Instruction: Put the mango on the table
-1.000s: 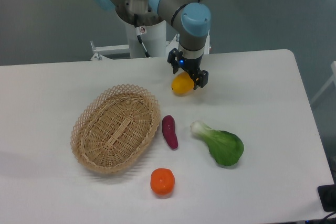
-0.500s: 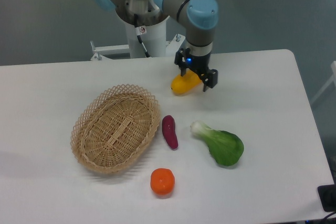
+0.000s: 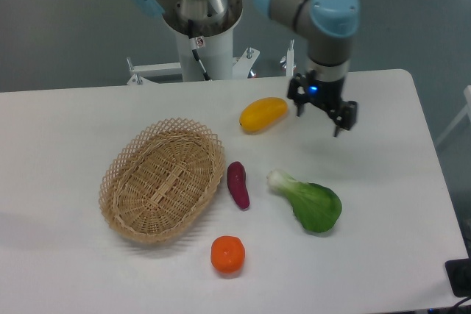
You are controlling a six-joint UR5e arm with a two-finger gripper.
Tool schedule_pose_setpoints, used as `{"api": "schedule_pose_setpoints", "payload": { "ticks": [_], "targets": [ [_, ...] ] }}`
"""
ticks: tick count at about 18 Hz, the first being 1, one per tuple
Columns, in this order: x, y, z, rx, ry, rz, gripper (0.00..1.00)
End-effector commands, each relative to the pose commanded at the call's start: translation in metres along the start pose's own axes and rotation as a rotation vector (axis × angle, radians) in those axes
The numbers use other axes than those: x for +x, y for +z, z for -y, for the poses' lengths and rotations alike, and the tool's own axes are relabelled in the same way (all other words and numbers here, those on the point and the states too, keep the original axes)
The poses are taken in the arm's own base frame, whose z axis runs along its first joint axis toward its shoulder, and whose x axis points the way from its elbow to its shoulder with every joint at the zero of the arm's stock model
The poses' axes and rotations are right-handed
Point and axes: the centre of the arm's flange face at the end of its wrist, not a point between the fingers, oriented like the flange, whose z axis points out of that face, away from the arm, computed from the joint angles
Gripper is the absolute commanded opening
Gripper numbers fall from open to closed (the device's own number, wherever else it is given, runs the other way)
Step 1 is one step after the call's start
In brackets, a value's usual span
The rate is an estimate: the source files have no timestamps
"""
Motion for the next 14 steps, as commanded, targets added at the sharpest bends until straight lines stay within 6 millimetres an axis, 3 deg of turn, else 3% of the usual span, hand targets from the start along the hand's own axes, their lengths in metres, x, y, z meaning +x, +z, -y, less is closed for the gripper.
{"api": "schedule_pose_setpoints", "payload": {
  "ticks": [7,14],
  "targets": [
    [-0.042,0.006,0.005,0.000,0.002,0.011,1.00],
    [-0.056,0.010,0.008,-0.004,0.002,-0.021,1.00]
  ]
}}
